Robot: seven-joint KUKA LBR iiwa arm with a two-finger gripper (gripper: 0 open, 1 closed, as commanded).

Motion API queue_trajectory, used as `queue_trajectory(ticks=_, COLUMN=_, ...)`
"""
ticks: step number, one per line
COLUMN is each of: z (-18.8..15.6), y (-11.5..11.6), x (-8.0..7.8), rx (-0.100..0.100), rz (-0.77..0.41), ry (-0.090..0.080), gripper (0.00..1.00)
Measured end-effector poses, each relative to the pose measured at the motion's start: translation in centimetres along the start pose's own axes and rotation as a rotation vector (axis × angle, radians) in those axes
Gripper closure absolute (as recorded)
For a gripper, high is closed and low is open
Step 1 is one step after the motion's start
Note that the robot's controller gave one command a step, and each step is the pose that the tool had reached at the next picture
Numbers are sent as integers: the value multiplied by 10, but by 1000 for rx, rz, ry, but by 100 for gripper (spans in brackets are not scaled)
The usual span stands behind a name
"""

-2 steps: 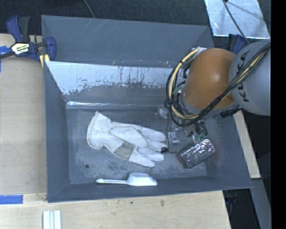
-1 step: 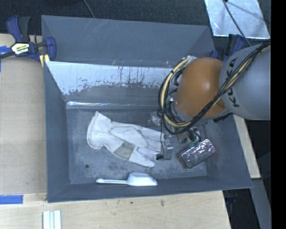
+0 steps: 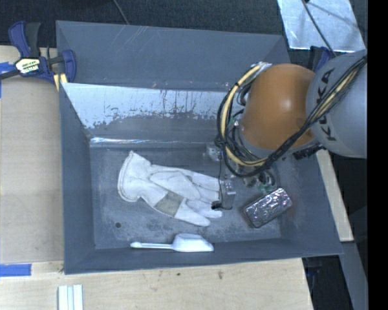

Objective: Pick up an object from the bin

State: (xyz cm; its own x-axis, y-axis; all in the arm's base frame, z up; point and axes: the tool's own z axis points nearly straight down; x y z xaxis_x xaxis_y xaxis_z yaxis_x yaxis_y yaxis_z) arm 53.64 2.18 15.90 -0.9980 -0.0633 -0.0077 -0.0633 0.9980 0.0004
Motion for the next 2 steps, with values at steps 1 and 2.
queue_trajectory(ticks=1, z=68, y=9, x=6, rx=1, rz=-53, ry=0, gripper=0)
queue_trajectory(ticks=2, z=85, y=11, x=8, rx=0, rz=-44, ry=-8, gripper=100)
